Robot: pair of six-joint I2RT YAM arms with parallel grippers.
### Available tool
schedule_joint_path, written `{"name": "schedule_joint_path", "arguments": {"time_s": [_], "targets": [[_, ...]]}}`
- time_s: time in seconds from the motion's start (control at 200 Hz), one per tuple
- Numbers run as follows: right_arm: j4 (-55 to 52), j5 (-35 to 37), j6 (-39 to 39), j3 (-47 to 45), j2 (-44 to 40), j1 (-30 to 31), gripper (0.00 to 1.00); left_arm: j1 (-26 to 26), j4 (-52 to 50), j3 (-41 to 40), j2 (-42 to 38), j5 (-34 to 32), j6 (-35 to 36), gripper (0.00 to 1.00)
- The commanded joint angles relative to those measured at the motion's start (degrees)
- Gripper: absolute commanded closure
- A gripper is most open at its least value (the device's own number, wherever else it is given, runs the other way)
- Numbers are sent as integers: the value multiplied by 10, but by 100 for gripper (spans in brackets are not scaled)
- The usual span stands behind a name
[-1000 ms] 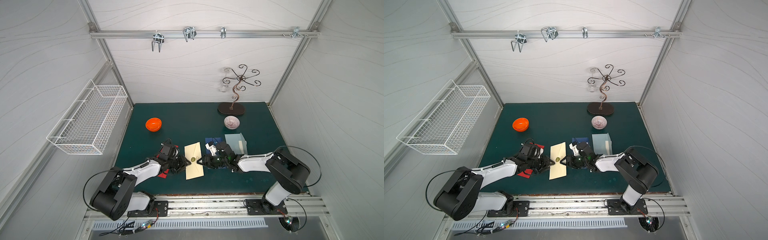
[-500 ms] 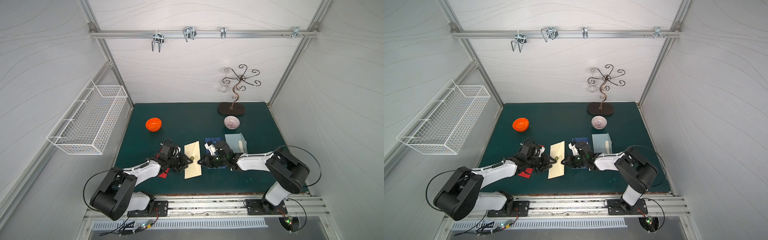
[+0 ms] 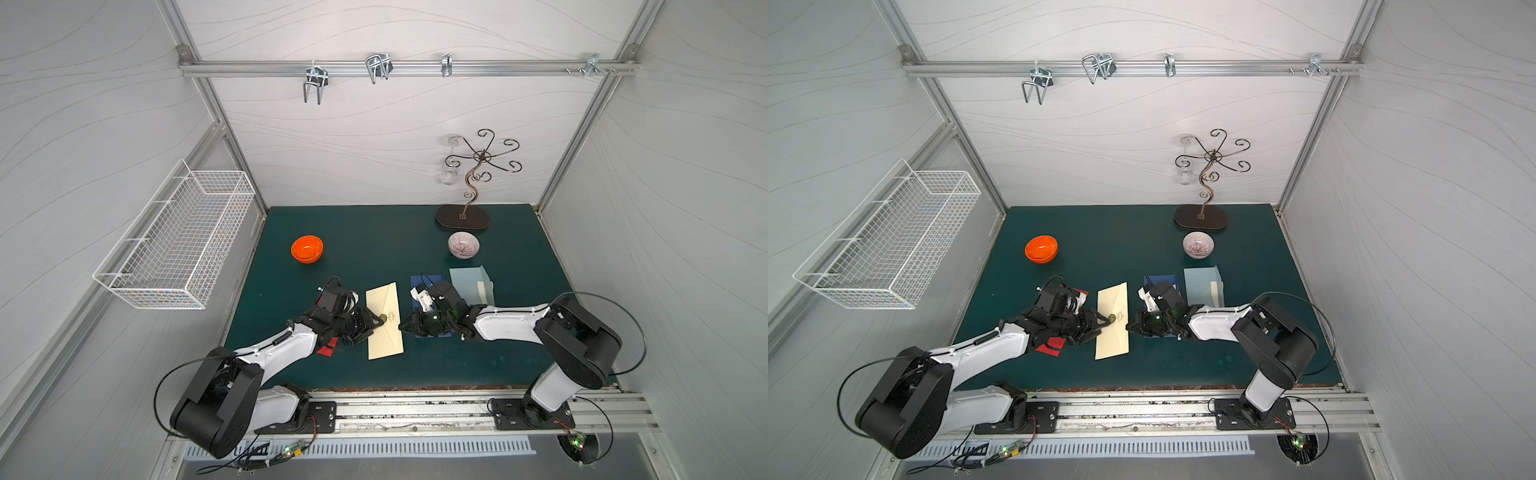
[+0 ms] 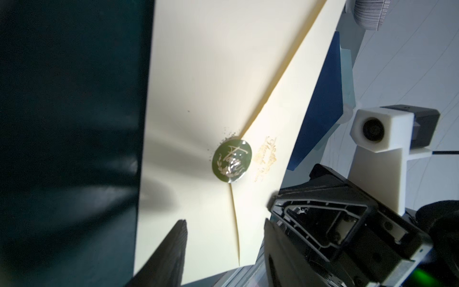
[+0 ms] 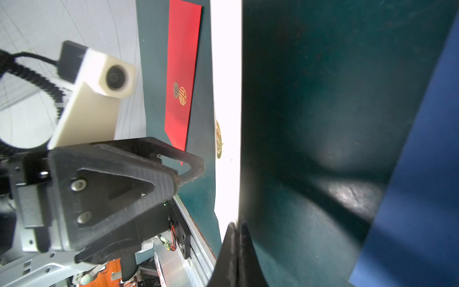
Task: Open the envelope
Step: Pick up the envelope from the center of the board.
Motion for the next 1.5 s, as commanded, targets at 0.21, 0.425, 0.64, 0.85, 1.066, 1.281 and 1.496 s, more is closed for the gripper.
{"name": "schedule_joint_path", "arguments": {"time_s": [0.21, 0.425, 0.64, 0.85, 1.066, 1.281, 1.496], "targets": [[-81, 2, -71, 1, -153, -33, 100, -2, -121, 107, -86, -68, 59, 41], [-84, -42, -72, -12, -242, -63, 100, 18, -69, 148, -85, -22, 52, 38], [-66, -89, -62, -17, -279, -78, 100, 58, 139, 139, -67, 102, -40, 35], [-22, -131, -37, -14, -285, -84, 100, 67, 197, 158, -34, 133, -65, 36], [-18, -137, -32, -11, -281, -85, 100, 69, 289, 151, -22, 146, -114, 50], [-26, -133, -28, -19, -261, -92, 100, 69, 293, 144, -37, 152, -106, 73], [-127, -83, -57, 13, -262, -94, 86, 68, 183, 153, -72, 136, -30, 100]]}}
